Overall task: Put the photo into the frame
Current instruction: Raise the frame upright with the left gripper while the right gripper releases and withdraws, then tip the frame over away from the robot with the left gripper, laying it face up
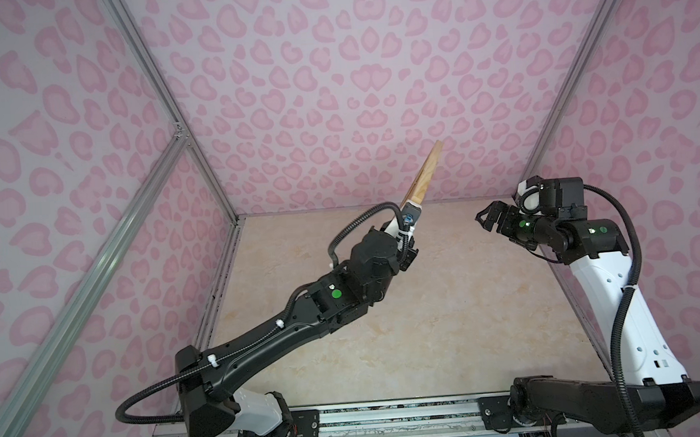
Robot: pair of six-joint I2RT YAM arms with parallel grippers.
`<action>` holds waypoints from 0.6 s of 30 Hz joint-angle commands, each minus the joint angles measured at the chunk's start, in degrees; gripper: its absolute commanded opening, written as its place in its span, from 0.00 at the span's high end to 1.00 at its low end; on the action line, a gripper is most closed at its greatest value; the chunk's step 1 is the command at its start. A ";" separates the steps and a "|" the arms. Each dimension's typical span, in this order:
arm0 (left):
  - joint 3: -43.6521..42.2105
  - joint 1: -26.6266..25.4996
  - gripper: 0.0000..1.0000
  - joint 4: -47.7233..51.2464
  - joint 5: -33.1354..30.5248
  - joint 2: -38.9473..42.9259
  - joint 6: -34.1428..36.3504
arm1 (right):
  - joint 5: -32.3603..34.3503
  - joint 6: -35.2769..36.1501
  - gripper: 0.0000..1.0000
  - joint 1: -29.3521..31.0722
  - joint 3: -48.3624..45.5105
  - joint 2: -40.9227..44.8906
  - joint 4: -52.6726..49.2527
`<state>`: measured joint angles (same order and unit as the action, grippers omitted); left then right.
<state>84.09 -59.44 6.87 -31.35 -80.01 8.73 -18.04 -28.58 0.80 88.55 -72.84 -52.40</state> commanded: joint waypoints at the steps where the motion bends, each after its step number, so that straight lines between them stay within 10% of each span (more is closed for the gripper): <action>1: 5.89 3.48 0.96 9.59 11.90 2.72 -15.36 | 0.85 0.93 0.02 -0.62 -0.96 1.06 1.32; 9: 11.10 23.68 0.96 10.30 49.97 4.38 -43.93 | 1.79 1.65 0.02 -0.77 -2.95 3.87 3.83; 18: 2.11 38.08 0.96 -22.29 72.77 -3.52 -72.34 | -0.31 0.28 0.02 -0.68 -8.61 4.54 6.47</action>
<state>86.91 -23.09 9.69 30.59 -81.58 -47.53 -17.58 -27.90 0.03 80.66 -68.45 -48.29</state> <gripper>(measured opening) 0.255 0.982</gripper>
